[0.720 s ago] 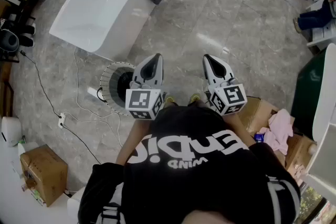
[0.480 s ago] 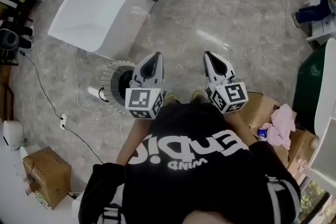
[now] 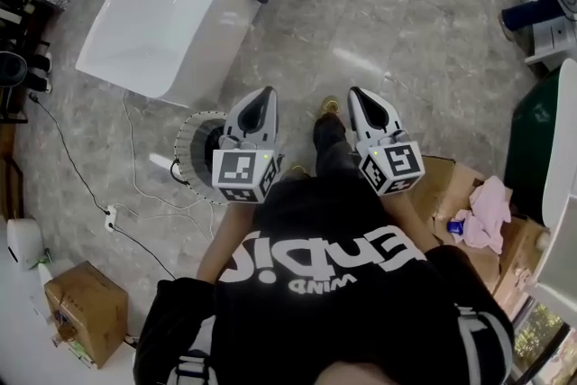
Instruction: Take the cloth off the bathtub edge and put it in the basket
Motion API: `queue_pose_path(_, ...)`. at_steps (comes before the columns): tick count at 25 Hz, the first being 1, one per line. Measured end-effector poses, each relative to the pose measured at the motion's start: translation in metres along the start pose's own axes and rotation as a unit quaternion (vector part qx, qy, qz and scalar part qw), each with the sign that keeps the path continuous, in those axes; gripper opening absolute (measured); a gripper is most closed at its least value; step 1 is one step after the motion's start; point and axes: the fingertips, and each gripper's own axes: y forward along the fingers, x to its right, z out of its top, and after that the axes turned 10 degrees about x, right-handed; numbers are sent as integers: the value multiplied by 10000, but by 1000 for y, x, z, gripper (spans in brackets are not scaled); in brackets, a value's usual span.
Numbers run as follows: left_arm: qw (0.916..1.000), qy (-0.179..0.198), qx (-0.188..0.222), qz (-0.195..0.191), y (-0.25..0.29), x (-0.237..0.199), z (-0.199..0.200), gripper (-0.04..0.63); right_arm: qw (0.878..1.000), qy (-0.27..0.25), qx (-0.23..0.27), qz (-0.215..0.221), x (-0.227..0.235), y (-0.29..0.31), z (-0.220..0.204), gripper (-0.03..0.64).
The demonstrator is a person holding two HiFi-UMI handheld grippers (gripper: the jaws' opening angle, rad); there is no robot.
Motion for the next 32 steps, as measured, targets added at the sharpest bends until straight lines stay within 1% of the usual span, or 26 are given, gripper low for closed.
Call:
queue_pose_path(5,10000,-11,-47,73,33,-23,-5,12,10000,21,63,-67,26,39,-2,14)
queue_pose_path(10,9998,-81,-60,194,81,-48,-2,13,10000,78,38,-4,56,89,1,14)
queue_pose_path(18,9989,-88,77,444,190,-84,27,12,9995,58,5,313,123,188,29,14)
queue_pose_path(23,9977,-127,167,646,249,-95,37,13,9988,24,28,498,170,240,41,14)
queue_pose_path(28,9960,-134,234,858,291,-104,44,13,9977,49,49,675,204,279,50,14)
queue_pose_path(32,9947,-129,225,992,310,-113,45,12,9970,120,35,769,218,302,50,14)
